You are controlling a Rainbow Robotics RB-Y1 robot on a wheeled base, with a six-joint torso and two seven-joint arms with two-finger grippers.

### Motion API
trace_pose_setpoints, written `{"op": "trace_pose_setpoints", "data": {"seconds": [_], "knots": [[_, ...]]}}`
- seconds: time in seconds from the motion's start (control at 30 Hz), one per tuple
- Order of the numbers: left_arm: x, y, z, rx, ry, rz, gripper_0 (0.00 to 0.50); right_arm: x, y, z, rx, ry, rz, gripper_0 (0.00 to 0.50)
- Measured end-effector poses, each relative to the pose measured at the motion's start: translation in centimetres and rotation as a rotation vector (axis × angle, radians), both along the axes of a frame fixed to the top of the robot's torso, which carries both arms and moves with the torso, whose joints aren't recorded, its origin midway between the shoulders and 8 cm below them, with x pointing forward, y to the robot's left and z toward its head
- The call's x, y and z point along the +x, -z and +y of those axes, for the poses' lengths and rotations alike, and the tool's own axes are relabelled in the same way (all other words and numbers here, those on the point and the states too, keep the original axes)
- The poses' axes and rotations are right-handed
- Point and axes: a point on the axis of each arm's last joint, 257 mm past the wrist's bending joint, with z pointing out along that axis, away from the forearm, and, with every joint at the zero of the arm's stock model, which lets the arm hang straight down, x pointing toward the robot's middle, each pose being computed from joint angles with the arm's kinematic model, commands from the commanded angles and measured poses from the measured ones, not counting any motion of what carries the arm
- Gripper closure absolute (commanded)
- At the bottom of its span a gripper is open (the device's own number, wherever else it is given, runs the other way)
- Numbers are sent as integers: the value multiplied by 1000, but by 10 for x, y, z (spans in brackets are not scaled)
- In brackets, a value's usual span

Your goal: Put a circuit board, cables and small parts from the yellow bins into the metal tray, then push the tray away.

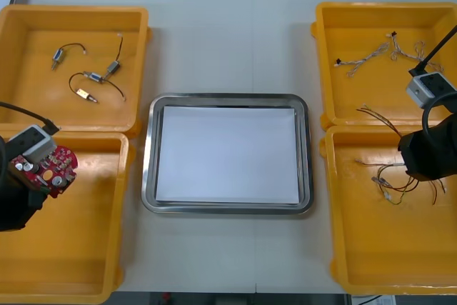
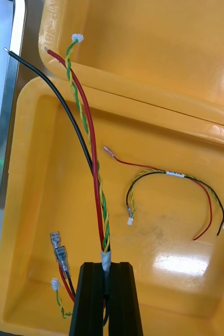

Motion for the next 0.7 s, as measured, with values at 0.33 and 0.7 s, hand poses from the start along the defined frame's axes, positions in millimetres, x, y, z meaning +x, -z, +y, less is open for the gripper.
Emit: {"op": "trace_pose_setpoints", "data": {"seconds": [0.33, 0.7], "knots": [[13, 1, -24, -53, -194, -24, 500, 0, 0, 0, 0, -1, 0, 500], [13, 2, -60, -7, -143, 7, 500, 0, 0, 0, 0, -1, 0, 500]]}}
